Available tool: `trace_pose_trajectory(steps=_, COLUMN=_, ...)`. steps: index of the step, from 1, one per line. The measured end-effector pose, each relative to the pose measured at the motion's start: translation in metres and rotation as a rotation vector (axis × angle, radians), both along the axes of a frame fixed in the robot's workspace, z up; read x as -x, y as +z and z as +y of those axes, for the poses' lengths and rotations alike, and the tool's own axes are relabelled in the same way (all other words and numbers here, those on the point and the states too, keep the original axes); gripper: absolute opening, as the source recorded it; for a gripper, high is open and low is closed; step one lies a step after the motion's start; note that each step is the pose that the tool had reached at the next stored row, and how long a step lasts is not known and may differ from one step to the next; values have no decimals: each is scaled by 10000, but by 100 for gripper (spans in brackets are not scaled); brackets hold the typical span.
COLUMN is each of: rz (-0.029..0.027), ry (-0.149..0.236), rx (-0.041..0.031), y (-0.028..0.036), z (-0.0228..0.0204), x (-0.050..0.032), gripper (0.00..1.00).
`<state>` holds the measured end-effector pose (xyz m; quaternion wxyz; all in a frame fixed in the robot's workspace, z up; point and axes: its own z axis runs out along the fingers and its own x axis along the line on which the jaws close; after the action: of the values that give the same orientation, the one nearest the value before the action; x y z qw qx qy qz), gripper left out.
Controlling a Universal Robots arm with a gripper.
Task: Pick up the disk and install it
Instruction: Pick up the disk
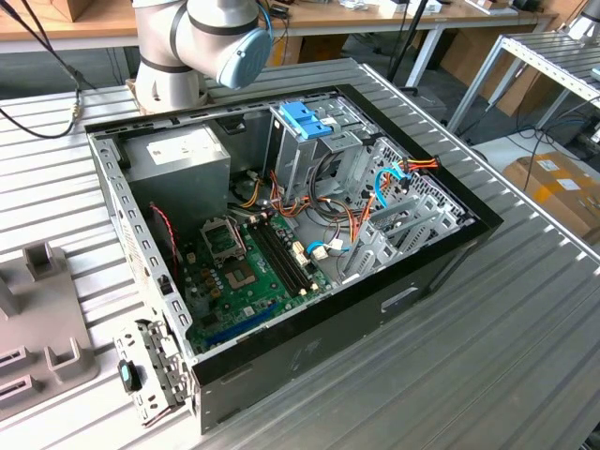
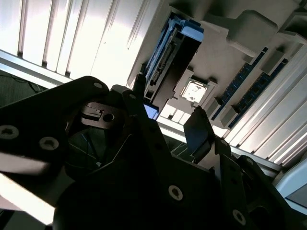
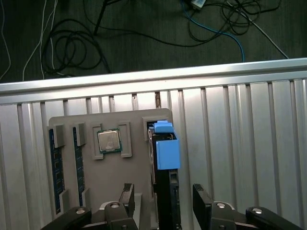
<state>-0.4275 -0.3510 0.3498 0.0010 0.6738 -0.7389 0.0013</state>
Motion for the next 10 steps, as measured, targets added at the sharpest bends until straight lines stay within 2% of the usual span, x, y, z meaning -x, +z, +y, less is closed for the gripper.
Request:
trace_pose_trajectory(steps=4, rz=-7, ry=58, rx=-20, y=-36, z=0, x=3, gripper=60)
trace_pose_trajectory(steps=10, rz=-10, ry=231, rx=-20, y=-173, z=0, x=9, gripper=60)
